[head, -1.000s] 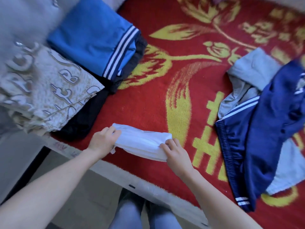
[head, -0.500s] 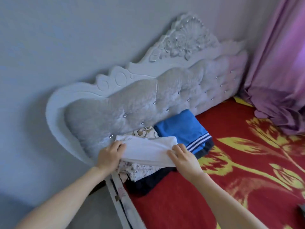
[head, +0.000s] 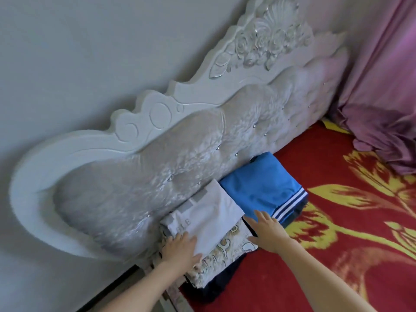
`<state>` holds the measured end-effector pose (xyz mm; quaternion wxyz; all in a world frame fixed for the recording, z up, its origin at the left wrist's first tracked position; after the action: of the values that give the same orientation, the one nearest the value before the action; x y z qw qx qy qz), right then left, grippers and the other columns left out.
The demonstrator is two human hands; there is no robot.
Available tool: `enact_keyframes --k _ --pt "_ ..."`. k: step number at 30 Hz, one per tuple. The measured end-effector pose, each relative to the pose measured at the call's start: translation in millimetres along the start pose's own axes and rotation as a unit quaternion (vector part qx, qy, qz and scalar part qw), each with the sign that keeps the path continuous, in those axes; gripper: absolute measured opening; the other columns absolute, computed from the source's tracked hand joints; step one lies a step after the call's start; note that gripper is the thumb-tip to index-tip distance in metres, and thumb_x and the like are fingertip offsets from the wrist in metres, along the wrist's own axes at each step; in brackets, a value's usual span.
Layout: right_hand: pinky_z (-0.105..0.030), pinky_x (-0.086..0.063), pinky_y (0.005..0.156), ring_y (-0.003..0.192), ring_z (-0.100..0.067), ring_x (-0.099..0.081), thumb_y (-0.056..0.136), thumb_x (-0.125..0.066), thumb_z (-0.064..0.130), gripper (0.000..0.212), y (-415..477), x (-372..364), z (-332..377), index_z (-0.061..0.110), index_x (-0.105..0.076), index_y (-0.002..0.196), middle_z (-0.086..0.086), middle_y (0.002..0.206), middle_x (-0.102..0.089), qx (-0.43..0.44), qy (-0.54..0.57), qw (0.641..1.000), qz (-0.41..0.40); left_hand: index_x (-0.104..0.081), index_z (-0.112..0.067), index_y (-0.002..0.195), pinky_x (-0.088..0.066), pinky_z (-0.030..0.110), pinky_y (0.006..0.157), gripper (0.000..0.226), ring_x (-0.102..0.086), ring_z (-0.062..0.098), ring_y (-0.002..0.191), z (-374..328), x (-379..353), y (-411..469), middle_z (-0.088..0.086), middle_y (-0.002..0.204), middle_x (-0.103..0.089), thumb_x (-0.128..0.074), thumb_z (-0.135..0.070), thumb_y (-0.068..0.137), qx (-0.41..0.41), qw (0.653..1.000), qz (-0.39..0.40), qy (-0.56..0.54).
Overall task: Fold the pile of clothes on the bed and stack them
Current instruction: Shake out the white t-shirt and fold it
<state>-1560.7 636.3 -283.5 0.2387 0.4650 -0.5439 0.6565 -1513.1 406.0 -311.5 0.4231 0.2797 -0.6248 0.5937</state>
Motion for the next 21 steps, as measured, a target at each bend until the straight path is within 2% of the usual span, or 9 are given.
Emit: enact_keyframes --k 5,11,14,17,21 --pt "-0.040 -0.025 0.111 0.142 -0.025 -0.012 0.099 -0.037 0.040 0.055 -25.6 1.9 -10.6 0.025 -0.020 0.148 -0.008 0.155 -0.012 -0.075 0.086 0.993 -0.025 -0.045 -0.012 0.126 -0.033 0.038 0.097 0.038 -0.040 0.024 0.123 0.6 21.4 23.6 0.008 0.132 -0.043 -0.030 -0.034 0.099 -0.050 0.997 -0.057 0.025" --pt "-0.039 -0.028 0.109 0.140 -0.025 -0.018 0.097 -0.041 0.039 0.052 -109.7 -3.1 -48.1 0.025 -0.029 0.145 -0.005 0.153 -0.019 -0.199 0.163 0.962 -0.088 -0.045 -0.016 0.129 -0.035 0.031 0.093 0.039 -0.044 0.023 0.120 -54.3 77.7 37.4 0.004 0.132 -0.045 -0.032 -0.035 0.098 -0.129 0.979 -0.156 0.009" --pt "-0.037 -0.028 0.109 0.139 -0.024 -0.019 0.096 -0.044 0.037 0.052 -166.3 -12.4 -61.4 0.026 -0.029 0.145 -0.004 0.152 -0.022 -0.264 0.215 0.929 -0.149 -0.048 -0.017 0.128 -0.037 0.030 0.092 0.038 -0.045 0.021 0.119 -97.0 102.7 37.6 0.002 0.130 -0.048 -0.036 -0.035 0.097 -0.196 0.961 -0.188 -0.046" --pt "-0.032 -0.025 0.109 0.138 -0.022 -0.021 0.096 -0.047 0.035 0.052 -227.0 -35.7 -68.2 0.027 -0.030 0.144 -0.003 0.150 -0.025 -0.332 0.269 0.884 -0.192 -0.051 -0.015 0.129 -0.039 0.030 0.095 0.037 -0.045 0.020 0.120 -142.9 115.0 22.7 0.002 0.130 -0.050 -0.044 -0.030 0.096 -0.280 0.933 -0.176 -0.144" --pt "-0.025 -0.029 0.104 0.131 -0.019 -0.033 0.094 -0.052 0.032 0.052 -309.3 -72.0 -68.7 0.022 -0.035 0.142 -0.004 0.143 -0.036 -0.432 0.335 0.800 -0.245 -0.052 -0.014 0.127 -0.039 0.027 0.093 0.035 -0.046 0.017 0.120 -203.2 119.1 -9.9 0.001 0.128 -0.051 -0.048 -0.027 0.096 -0.403 0.883 -0.162 -0.178"
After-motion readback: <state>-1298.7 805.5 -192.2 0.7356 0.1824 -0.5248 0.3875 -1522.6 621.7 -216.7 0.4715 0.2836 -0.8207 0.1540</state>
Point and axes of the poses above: each hand's wrist, its own y-axis towards the middle knuckle, its own x-axis out of the back of the hand, z = x × y, the point moved 3 cm from there along y, towards the middle knuckle
